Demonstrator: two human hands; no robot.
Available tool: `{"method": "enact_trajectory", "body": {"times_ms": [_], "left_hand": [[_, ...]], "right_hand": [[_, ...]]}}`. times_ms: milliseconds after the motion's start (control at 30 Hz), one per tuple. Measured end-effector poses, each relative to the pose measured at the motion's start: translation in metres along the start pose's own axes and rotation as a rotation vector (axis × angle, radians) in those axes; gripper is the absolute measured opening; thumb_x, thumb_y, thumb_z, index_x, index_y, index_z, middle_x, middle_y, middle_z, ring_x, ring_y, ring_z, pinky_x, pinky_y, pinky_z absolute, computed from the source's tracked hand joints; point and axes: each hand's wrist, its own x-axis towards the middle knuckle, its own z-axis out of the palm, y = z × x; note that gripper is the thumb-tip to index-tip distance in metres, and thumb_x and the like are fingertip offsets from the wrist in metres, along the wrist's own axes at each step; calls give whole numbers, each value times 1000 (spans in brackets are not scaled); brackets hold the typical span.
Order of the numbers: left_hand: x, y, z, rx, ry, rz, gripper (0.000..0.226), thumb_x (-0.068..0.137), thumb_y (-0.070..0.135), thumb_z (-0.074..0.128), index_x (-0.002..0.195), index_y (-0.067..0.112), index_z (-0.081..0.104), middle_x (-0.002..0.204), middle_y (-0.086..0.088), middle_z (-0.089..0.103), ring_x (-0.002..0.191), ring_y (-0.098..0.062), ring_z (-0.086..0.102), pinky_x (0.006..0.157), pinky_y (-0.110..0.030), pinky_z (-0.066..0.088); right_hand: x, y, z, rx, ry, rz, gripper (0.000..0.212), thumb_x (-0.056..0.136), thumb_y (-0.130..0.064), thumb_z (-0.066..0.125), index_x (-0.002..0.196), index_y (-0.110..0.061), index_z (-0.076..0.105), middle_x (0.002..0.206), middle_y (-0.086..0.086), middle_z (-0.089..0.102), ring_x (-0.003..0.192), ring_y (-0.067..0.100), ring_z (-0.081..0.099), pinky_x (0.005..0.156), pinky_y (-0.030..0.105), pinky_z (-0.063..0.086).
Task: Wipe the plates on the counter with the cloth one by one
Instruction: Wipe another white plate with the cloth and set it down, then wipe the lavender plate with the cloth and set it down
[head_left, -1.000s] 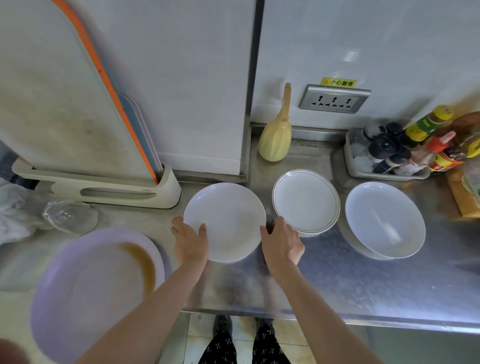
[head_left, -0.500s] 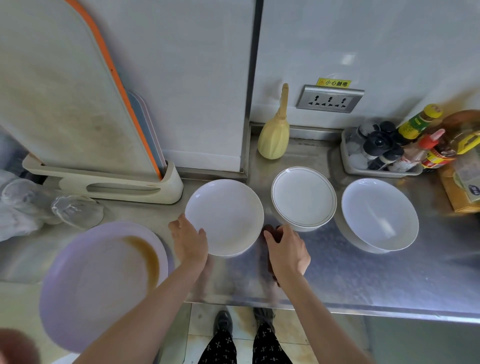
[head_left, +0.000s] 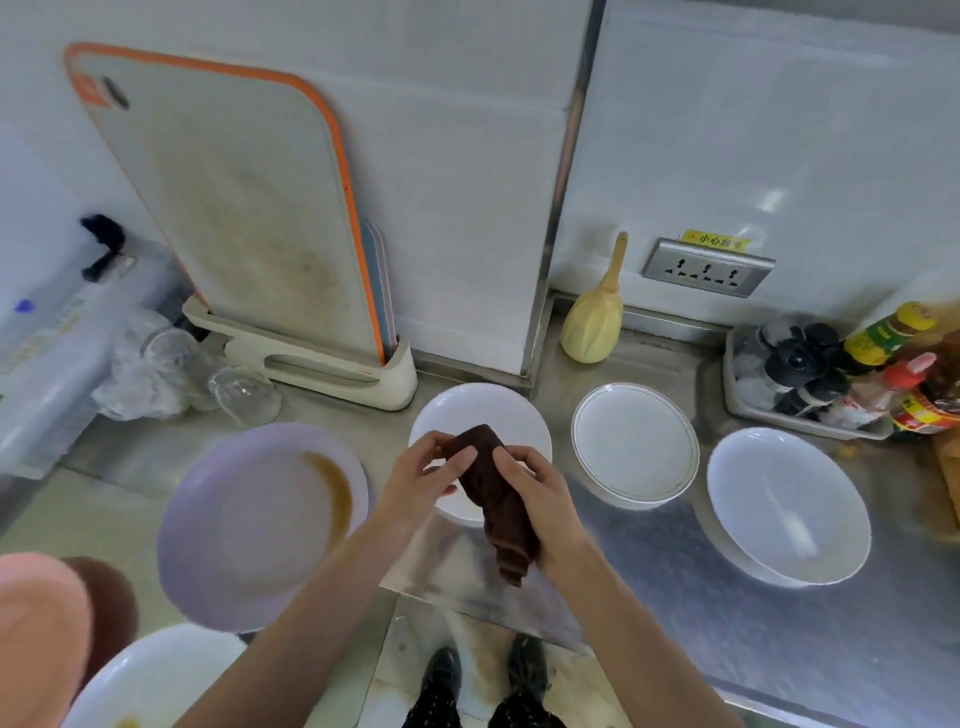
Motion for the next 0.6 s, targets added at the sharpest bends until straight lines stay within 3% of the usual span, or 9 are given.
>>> {"method": "enact_trajectory", "body": {"times_ms": [100, 200, 267, 400, 500, 600], "left_hand": [[-14, -7, -19, -121, 9, 26, 4, 88, 12, 62, 87, 10, 58, 85, -6, 59, 73, -7, 63, 71, -23, 53], [-31, -15, -40, -212, 82, 18, 21, 74, 20, 74, 78, 16, 54, 79, -7, 56, 69, -13, 59, 63, -25, 53], [-42, -22, -57, -255, 115, -14, 32, 66, 26, 75, 78, 13, 49, 77, -11, 50, 65, -18, 53, 55, -24, 50], [-61, -37, -96, -189, 101, -45, 21, 86, 3, 62, 79, 8, 43, 77, -16, 51, 61, -18, 55, 55, -27, 52], [-69, -51, -126, -86, 168, -89, 21, 85, 5, 63, 76, 10, 46, 67, -8, 54, 60, -16, 54, 54, -24, 50], [-68, -69, -165, 31, 418, -143, 16, 83, 14, 68, 82, 17, 52, 79, -3, 55, 69, -21, 55, 66, -31, 47]], "right_hand": [[6, 6, 7, -3, -169, 83, 28, 87, -23, 65, 106, -4, 59, 97, 21, 68, 83, 34, 64, 71, 41, 53], [12, 9, 24, -151, -389, 156, 41, 83, -29, 71, 113, -4, 58, 99, 16, 68, 86, 27, 63, 81, 41, 51], [12, 16, 40, -249, -492, 201, 47, 81, -26, 72, 115, 2, 57, 96, 19, 65, 82, 30, 60, 73, 42, 52], [9, 39, 66, -220, -608, 356, 45, 79, -12, 73, 114, 9, 54, 88, 23, 62, 70, 33, 58, 58, 38, 52], [10, 58, 87, -361, -558, 361, 35, 81, -15, 73, 106, 4, 59, 81, 18, 66, 63, 28, 62, 56, 33, 51], [16, 79, 112, -397, -306, 311, 35, 78, -13, 75, 103, 3, 55, 79, 16, 64, 60, 26, 60, 53, 31, 48]]}}
